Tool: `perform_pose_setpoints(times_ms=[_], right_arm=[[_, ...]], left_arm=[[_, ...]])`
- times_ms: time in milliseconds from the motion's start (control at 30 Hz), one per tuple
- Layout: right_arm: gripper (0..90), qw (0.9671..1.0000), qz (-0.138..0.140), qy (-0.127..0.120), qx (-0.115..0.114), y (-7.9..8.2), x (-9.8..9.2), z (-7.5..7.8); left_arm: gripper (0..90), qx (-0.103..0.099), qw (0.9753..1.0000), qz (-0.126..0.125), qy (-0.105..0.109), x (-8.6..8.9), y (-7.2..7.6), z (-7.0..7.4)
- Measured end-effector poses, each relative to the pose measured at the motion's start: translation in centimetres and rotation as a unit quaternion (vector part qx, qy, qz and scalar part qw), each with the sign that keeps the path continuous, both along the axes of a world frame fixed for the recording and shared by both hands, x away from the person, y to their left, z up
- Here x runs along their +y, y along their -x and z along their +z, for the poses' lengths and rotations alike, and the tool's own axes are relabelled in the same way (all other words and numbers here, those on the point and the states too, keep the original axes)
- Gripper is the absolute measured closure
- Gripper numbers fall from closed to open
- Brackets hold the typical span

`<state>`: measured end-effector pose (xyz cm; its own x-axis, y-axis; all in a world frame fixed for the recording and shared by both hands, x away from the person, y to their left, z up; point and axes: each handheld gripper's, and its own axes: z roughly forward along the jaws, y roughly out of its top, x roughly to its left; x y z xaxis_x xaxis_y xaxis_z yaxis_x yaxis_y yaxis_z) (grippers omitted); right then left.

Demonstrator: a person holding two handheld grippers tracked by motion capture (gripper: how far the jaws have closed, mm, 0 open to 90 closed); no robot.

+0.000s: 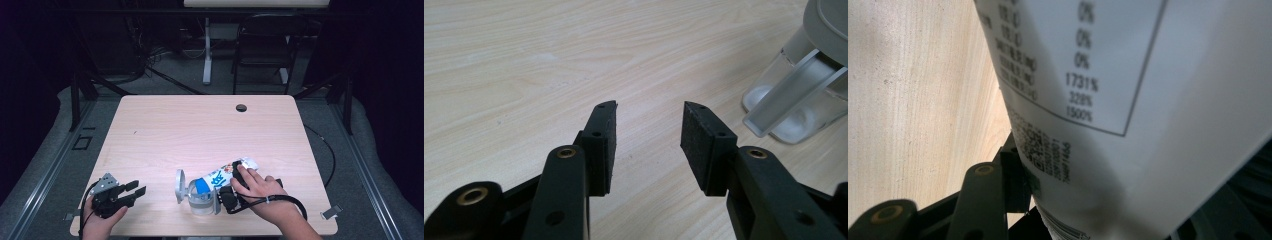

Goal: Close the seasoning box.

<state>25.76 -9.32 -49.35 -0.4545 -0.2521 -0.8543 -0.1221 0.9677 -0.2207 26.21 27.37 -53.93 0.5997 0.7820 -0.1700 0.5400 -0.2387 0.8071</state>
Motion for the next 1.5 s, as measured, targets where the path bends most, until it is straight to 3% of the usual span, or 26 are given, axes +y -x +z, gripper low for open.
perform_pose_setpoints(times_ms=[1500], right_arm=[[51.4,0.9998,0.009,0.014,-0.008,-0.02,0.16,0.08]], left_arm=[[58.3,0.001,1.0000,-0.002,-0.002,-0.04,-0.10,-0.19]])
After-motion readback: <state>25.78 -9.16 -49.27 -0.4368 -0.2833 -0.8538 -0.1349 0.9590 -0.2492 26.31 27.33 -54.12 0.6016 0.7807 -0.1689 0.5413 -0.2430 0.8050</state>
